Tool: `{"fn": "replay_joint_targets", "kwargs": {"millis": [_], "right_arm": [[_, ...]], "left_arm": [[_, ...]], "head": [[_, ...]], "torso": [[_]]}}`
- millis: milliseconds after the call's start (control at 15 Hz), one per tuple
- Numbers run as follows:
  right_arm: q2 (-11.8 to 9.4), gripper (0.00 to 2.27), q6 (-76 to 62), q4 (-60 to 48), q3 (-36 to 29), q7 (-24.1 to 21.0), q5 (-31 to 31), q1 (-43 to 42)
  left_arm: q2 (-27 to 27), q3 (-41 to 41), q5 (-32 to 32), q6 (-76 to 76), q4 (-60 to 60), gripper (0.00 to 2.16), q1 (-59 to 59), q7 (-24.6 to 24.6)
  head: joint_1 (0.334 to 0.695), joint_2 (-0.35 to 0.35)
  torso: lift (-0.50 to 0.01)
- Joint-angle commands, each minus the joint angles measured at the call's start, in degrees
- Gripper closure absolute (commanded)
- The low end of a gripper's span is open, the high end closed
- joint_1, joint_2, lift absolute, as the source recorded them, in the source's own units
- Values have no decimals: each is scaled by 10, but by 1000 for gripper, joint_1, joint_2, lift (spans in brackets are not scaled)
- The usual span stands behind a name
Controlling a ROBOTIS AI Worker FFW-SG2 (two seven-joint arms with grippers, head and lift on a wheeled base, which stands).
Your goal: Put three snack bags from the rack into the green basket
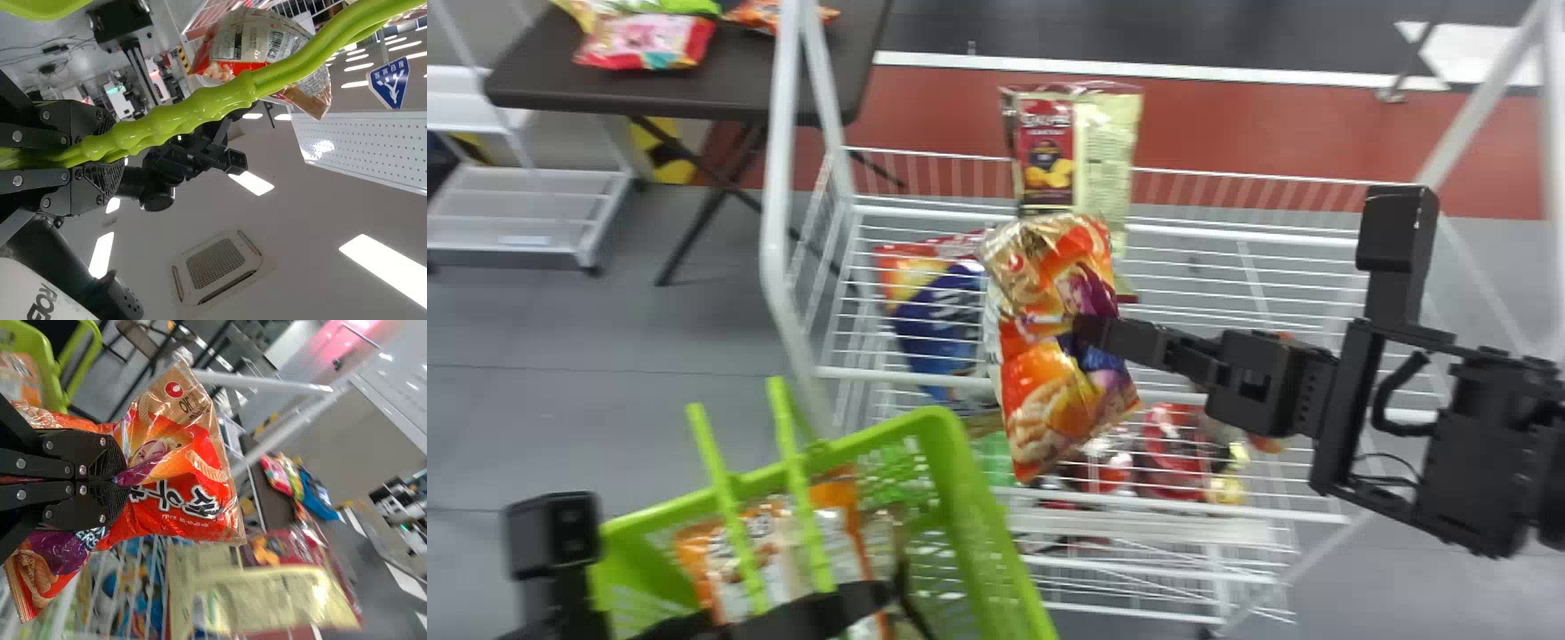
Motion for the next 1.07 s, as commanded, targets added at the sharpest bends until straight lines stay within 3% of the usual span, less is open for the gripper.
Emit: {"fn": "replay_joint_targets", "kwargs": {"millis": [0, 267, 600, 1000], "right_arm": [[17, 2250, 16, 1, 45, 0, -3, -5], [26, 2250, 17, 23, 116, -1, 7, -7], [29, 2250, -5, 57, 155, 0, 10, 1], [28, 2250, -34, 117, 174, 16, 7, 21]], "left_arm": [[-3, 0, -1, 0, -1, 2148, 0, 1], [-6, -6, -2, -2, -1, 2148, -2, 7], [-10, -2, 0, -2, -1, 2148, -1, 5], [-9, -1, 0, 0, -8, 2148, -1, 6]], "head": [[695, 91], [695, 216], [695, 315], [695, 347]], "torso": [[0], [0], [0], [0]]}}
